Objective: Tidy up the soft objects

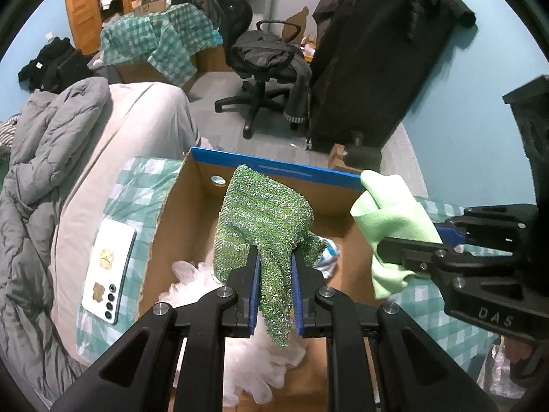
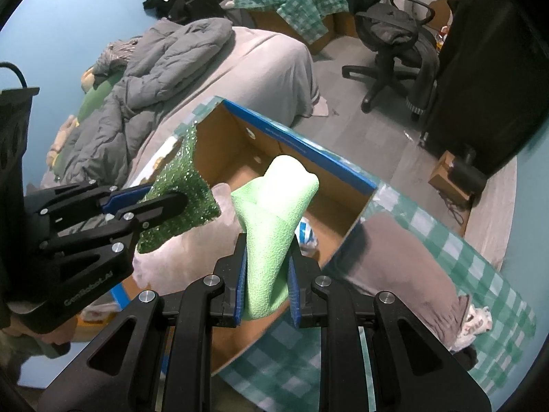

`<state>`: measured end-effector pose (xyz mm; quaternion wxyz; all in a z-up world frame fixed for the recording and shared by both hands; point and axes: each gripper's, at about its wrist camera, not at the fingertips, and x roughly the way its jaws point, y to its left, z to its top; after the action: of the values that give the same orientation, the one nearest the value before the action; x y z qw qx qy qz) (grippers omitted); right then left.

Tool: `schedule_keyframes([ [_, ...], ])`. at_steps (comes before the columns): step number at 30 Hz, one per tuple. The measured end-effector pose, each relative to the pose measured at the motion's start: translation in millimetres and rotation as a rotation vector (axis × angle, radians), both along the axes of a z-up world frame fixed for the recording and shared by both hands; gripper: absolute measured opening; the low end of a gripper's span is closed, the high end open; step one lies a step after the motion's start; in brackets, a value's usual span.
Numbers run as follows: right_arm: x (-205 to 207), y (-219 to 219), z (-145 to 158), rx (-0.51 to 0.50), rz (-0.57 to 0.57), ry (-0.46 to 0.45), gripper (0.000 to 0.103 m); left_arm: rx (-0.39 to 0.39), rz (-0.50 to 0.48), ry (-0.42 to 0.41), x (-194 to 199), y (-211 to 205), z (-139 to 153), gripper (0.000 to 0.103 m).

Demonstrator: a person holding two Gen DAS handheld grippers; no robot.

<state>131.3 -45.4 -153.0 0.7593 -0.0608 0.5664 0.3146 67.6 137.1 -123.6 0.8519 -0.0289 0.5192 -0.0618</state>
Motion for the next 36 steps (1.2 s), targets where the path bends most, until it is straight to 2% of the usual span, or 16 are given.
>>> schedule_keyframes([
  [9, 14, 18, -20, -0.009, -0.013, 0.038, 0.020, -0.011, 0.023, 0.034, 15, 11, -18, 0.017],
  [15, 19, 20, -29, -0.034, -0.014, 0.053, 0.021, 0.034, 0.035, 0.026, 17, 10, -19, 0.043],
  [16, 19, 21, -29, -0.037, -0.019, 0.049, 0.023, 0.041, 0.038, 0.022, 16, 9, -18, 0.046],
  [18, 19, 20, -26, -0.032, -0.029, 0.046, 0.034, 0.048, 0.041, 0.021, 16, 10, -19, 0.050],
  [24, 18, 13, -20, -0.020, -0.055, 0.031, 0.046, 0.053, 0.045, 0.033, 14, 13, -18, 0.051],
  [28, 20, 5, -16, -0.009, -0.080, 0.029, 0.051, 0.047, 0.057, 0.030, 10, 14, -13, 0.059],
  [30, 19, 0, -13, -0.008, -0.096, 0.026, 0.055, 0.035, 0.060, 0.025, 7, 14, -9, 0.059],
  [33, 18, -9, -9, 0.000, -0.118, 0.024, 0.056, 0.031, 0.057, 0.017, 2, 13, -5, 0.060],
  [36, 15, -17, -4, 0.001, -0.132, 0.016, 0.056, 0.031, 0.049, 0.012, -4, 9, -1, 0.065],
])
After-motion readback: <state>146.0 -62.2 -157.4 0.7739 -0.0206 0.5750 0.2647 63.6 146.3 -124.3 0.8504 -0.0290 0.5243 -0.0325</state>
